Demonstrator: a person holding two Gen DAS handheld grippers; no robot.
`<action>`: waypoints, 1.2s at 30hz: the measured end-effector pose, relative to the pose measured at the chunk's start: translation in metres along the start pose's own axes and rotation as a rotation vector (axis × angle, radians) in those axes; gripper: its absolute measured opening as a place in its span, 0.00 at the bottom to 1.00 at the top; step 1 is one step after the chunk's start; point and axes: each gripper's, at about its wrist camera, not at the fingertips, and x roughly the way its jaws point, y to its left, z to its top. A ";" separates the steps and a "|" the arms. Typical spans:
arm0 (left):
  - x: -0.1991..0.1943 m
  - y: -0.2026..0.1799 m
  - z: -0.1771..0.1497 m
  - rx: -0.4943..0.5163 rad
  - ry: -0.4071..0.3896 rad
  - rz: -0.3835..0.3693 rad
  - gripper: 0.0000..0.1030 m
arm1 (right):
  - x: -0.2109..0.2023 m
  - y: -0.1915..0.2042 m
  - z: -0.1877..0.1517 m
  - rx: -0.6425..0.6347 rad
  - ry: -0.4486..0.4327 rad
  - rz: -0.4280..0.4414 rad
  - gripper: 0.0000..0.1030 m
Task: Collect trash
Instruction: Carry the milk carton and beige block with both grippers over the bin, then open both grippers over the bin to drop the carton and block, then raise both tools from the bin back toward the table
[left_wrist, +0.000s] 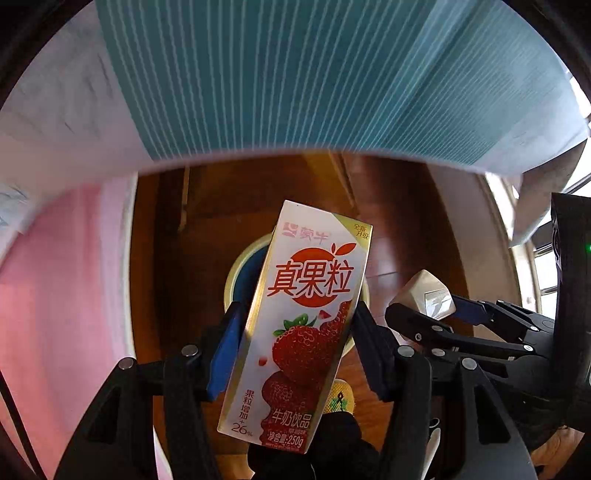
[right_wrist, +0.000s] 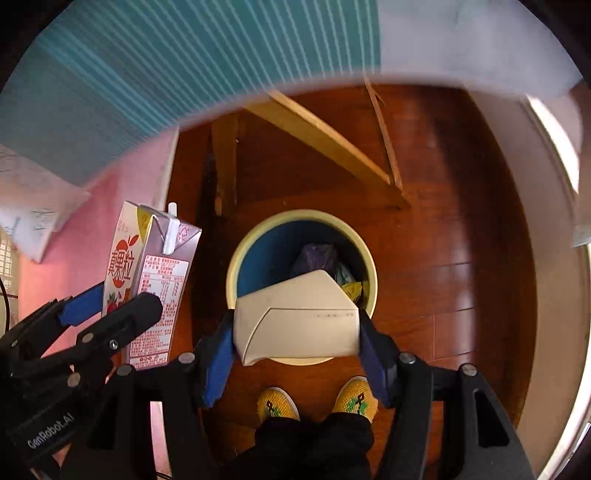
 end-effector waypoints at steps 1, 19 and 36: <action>0.014 0.003 -0.002 -0.006 0.012 0.007 0.55 | 0.014 -0.003 0.000 0.015 0.009 0.004 0.60; 0.116 0.029 -0.015 -0.036 0.136 0.123 0.85 | 0.115 -0.032 0.003 0.172 0.083 -0.005 0.75; 0.007 0.014 0.011 -0.043 0.091 0.131 0.85 | 0.010 -0.008 0.009 0.168 0.045 -0.020 0.75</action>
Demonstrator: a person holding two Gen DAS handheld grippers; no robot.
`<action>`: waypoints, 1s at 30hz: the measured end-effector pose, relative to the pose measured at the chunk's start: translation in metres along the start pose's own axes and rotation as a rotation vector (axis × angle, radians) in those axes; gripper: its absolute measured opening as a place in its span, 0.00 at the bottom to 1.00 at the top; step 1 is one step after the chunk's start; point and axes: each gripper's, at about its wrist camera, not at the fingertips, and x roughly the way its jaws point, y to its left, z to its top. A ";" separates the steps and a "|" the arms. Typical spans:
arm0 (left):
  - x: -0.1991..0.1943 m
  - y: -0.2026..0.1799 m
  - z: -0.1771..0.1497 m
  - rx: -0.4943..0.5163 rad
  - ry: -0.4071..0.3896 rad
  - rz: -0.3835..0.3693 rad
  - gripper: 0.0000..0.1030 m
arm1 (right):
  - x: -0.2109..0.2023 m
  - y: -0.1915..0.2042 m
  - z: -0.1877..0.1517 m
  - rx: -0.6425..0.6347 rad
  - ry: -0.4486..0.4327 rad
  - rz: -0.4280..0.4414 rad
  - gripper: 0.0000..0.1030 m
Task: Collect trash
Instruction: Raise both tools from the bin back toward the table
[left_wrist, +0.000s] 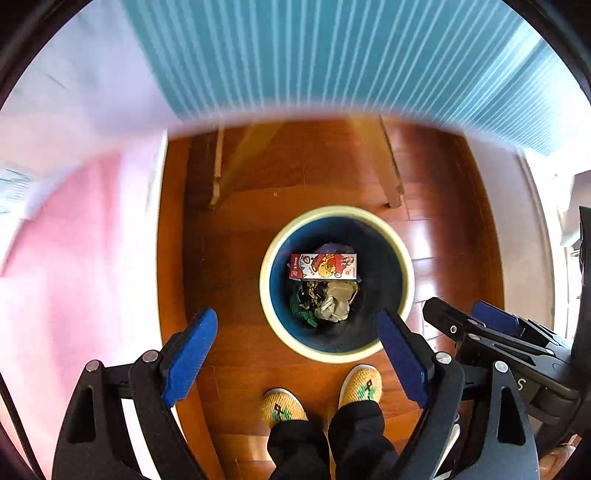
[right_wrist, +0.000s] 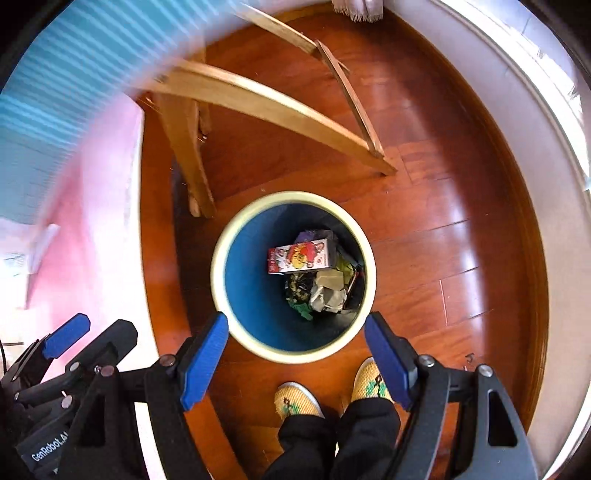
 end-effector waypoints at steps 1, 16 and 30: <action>-0.014 0.001 0.001 -0.002 -0.007 0.000 0.85 | -0.014 0.005 -0.001 -0.005 -0.006 0.003 0.75; -0.220 0.039 -0.029 -0.039 -0.108 0.059 0.85 | -0.211 0.092 -0.023 -0.214 -0.143 0.025 0.75; -0.382 0.078 -0.040 -0.104 -0.353 0.058 0.85 | -0.349 0.166 -0.035 -0.362 -0.349 0.049 0.75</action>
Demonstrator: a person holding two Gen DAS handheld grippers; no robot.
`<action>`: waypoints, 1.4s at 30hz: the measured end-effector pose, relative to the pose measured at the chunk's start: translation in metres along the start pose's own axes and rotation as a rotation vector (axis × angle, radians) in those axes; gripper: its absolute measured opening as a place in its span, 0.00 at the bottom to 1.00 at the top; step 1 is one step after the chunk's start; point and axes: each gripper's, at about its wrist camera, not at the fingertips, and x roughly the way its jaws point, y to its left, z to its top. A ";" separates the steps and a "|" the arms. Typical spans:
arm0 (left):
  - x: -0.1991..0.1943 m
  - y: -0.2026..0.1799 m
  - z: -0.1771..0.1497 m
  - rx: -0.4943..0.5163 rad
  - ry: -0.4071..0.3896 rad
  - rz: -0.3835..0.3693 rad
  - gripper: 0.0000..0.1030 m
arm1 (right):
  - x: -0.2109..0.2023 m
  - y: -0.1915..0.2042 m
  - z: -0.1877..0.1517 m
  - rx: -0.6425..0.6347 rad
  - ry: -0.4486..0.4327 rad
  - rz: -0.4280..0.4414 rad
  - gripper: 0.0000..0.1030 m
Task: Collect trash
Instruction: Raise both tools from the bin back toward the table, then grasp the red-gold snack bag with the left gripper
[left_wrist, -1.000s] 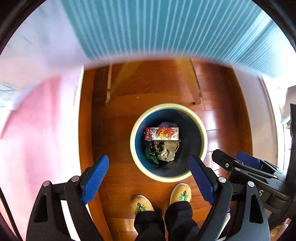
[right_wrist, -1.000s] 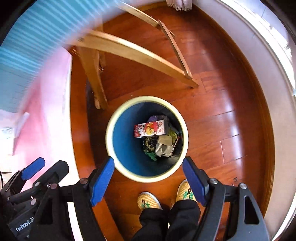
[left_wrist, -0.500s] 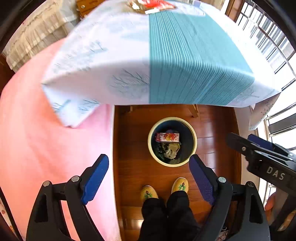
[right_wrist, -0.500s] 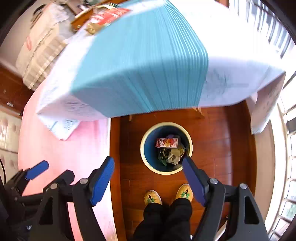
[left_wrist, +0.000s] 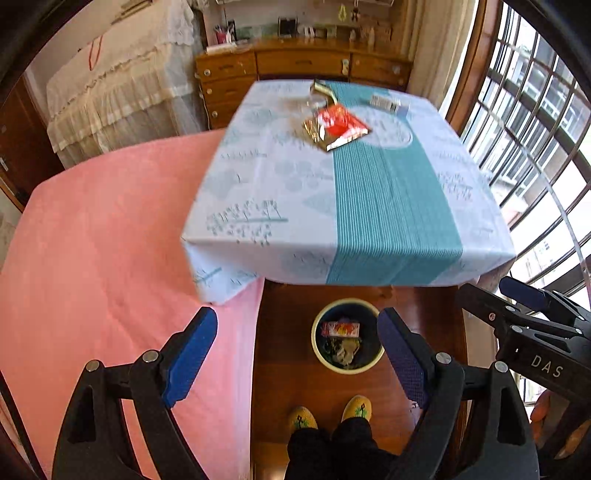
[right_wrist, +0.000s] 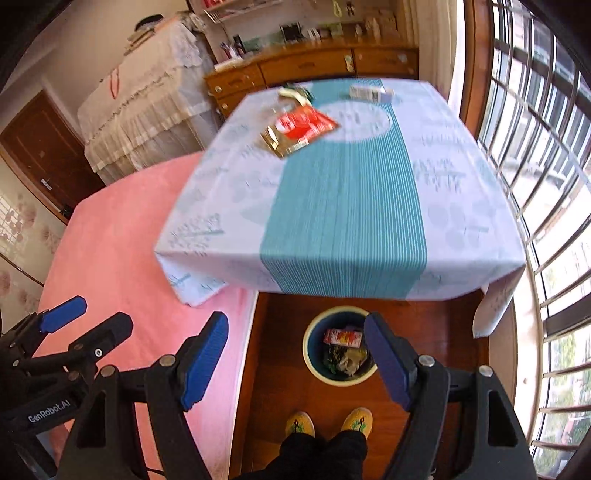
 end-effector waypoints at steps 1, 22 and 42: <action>-0.009 0.001 0.003 0.002 -0.019 -0.003 0.85 | -0.007 0.005 0.004 -0.009 -0.019 -0.001 0.75; -0.052 0.002 0.078 0.095 -0.278 -0.024 0.85 | -0.053 0.036 0.076 -0.111 -0.278 -0.060 0.75; 0.136 -0.066 0.257 -0.022 -0.105 -0.020 0.85 | 0.090 -0.059 0.265 -0.402 -0.119 0.049 0.75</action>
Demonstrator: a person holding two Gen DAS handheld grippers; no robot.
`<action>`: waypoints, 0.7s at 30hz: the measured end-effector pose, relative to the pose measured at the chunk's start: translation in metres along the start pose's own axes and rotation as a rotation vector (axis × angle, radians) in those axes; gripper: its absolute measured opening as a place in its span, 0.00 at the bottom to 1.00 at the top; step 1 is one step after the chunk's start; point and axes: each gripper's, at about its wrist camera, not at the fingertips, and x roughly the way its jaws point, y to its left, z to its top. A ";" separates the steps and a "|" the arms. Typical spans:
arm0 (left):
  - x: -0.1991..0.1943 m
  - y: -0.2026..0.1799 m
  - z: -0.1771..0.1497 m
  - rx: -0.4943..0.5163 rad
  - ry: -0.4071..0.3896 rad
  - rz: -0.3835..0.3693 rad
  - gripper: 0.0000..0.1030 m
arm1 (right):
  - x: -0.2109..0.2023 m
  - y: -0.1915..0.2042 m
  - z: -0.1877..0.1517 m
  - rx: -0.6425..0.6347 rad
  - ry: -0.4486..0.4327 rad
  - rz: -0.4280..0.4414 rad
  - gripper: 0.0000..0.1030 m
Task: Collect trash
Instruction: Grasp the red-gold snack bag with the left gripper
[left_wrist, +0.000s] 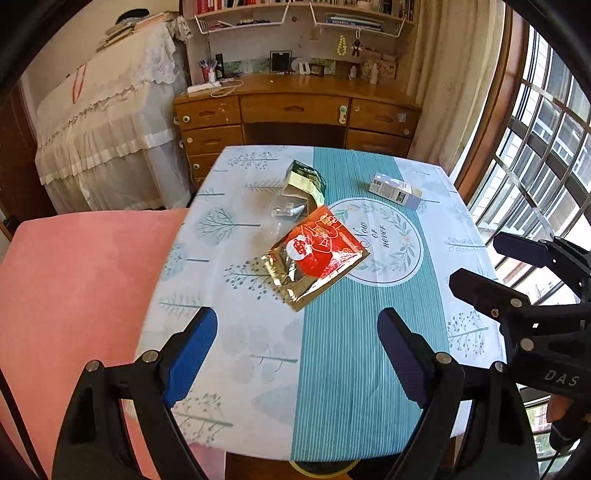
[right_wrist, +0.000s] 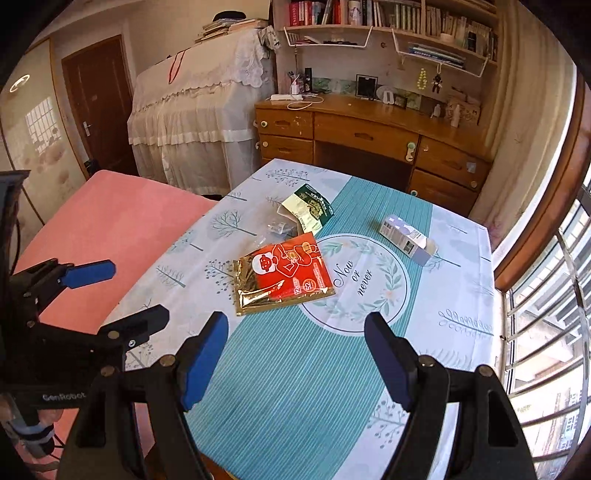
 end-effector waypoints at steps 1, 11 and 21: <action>0.021 -0.002 0.010 0.004 0.021 -0.012 0.85 | 0.013 -0.010 0.004 -0.014 0.008 0.012 0.75; 0.182 0.020 0.057 -0.015 0.198 -0.015 0.85 | 0.157 -0.065 0.025 0.046 0.135 0.150 0.55; 0.248 0.036 0.062 -0.039 0.302 -0.104 0.95 | 0.220 -0.063 0.029 0.049 0.195 0.215 0.38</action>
